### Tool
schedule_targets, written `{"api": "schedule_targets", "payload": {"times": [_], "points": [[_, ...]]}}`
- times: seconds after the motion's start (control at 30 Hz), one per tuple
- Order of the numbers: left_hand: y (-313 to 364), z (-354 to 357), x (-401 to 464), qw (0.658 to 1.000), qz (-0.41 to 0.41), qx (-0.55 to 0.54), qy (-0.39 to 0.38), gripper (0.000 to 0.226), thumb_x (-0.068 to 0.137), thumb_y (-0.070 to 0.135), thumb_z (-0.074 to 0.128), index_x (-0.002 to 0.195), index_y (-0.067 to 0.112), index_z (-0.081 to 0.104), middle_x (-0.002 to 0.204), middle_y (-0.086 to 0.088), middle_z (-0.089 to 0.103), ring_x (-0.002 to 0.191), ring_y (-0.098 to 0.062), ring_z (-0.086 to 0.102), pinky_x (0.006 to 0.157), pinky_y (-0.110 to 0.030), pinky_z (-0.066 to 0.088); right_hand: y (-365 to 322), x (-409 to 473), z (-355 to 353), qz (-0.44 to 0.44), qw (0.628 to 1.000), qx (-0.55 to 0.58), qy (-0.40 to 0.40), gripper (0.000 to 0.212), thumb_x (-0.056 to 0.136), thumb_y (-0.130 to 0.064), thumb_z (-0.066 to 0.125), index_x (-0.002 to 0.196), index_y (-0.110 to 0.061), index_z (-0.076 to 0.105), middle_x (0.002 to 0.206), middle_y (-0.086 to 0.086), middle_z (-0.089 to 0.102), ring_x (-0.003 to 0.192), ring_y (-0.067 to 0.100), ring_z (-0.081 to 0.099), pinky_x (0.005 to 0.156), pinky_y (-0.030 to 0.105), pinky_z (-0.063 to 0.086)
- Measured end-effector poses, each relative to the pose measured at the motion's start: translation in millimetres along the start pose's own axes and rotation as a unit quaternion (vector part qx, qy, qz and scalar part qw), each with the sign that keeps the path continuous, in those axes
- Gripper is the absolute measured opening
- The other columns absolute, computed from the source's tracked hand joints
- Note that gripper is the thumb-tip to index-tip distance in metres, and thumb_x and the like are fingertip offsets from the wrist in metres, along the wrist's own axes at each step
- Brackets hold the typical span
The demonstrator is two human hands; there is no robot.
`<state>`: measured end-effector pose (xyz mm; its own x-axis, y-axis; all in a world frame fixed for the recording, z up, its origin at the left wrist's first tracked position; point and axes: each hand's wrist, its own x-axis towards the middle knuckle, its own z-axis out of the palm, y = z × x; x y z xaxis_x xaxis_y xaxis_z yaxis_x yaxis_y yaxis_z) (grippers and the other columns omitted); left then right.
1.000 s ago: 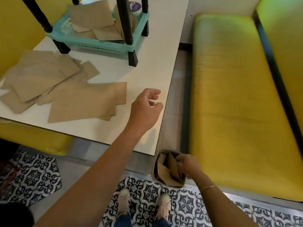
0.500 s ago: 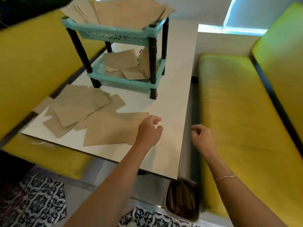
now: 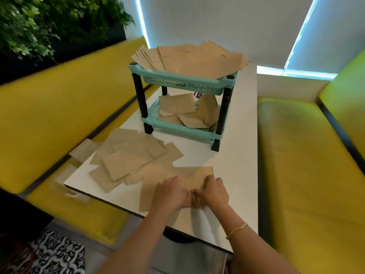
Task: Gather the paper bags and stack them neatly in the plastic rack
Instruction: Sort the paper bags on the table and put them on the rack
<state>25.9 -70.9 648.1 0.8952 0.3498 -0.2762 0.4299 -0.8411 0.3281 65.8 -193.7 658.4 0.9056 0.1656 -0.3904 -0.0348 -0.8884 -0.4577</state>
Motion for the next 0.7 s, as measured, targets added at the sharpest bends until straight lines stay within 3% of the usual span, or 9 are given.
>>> {"api": "schedule_targets", "payload": {"times": [0.1,0.2,0.3,0.43,0.57,0.7], "points": [[-7,-5,5,0.994,-0.001,-0.107,-0.007,0.045,0.089,0.029,0.056,0.131,0.017,0.048,0.129,-0.005,0.054,0.118,-0.023,0.049,0.098,-0.034,0.042,-11,3,4,0.047,0.999,-0.027,-0.005,0.074,0.073,-0.044,0.072,0.126,-0.009,0.034,0.125,0.012,0.043,0.115,0.030,0.050,0.089,0.035,0.044],[-21,-12,14,0.997,-0.003,-0.080,0.018,0.046,0.087,0.025,0.057,0.131,0.016,0.047,0.129,-0.006,0.052,0.119,-0.023,0.045,0.097,-0.033,0.042,-14,12,0,0.081,0.996,-0.021,-0.027,0.074,0.072,-0.039,0.074,0.128,-0.008,0.035,0.122,0.009,0.053,0.112,0.027,0.054,0.087,0.033,0.046],[-35,-22,25,0.997,-0.051,-0.020,0.063,0.045,0.088,0.028,0.055,0.129,0.014,0.045,0.130,-0.008,0.048,0.122,-0.025,0.039,0.097,-0.035,0.040,-14,15,-2,0.062,0.997,-0.035,-0.041,0.049,0.075,-0.028,0.072,0.116,-0.011,0.053,0.109,0.006,0.059,0.099,0.023,0.058,0.074,0.028,0.046],[-47,-34,35,0.985,-0.146,-0.044,0.086,0.054,0.091,0.037,0.053,0.136,0.010,0.039,0.137,-0.014,0.043,0.125,-0.030,0.038,0.096,-0.038,0.040,-6,15,-19,0.041,0.999,0.026,-0.018,0.021,0.075,-0.014,0.061,0.095,-0.012,0.066,0.089,0.003,0.062,0.079,0.019,0.056,0.066,0.025,0.048],[-44,-30,35,0.984,-0.154,-0.042,0.075,0.070,0.081,0.049,0.061,0.134,0.010,0.038,0.135,-0.014,0.042,0.123,-0.030,0.039,0.094,-0.038,0.040,15,12,-74,0.065,0.990,0.122,0.028,0.011,0.082,-0.009,0.060,0.092,-0.010,0.062,0.091,0.009,0.062,0.076,0.023,0.059,0.056,0.026,0.048],[-32,-26,27,0.982,-0.179,-0.017,0.050,0.090,0.065,0.058,0.075,0.131,0.010,0.037,0.131,-0.015,0.042,0.119,-0.029,0.044,0.095,-0.036,0.043,38,3,-114,0.075,0.962,0.229,0.131,0.005,0.086,-0.006,0.061,0.089,-0.010,0.058,0.088,0.011,0.061,0.066,0.021,0.058,0.049,0.026,0.044]]}}
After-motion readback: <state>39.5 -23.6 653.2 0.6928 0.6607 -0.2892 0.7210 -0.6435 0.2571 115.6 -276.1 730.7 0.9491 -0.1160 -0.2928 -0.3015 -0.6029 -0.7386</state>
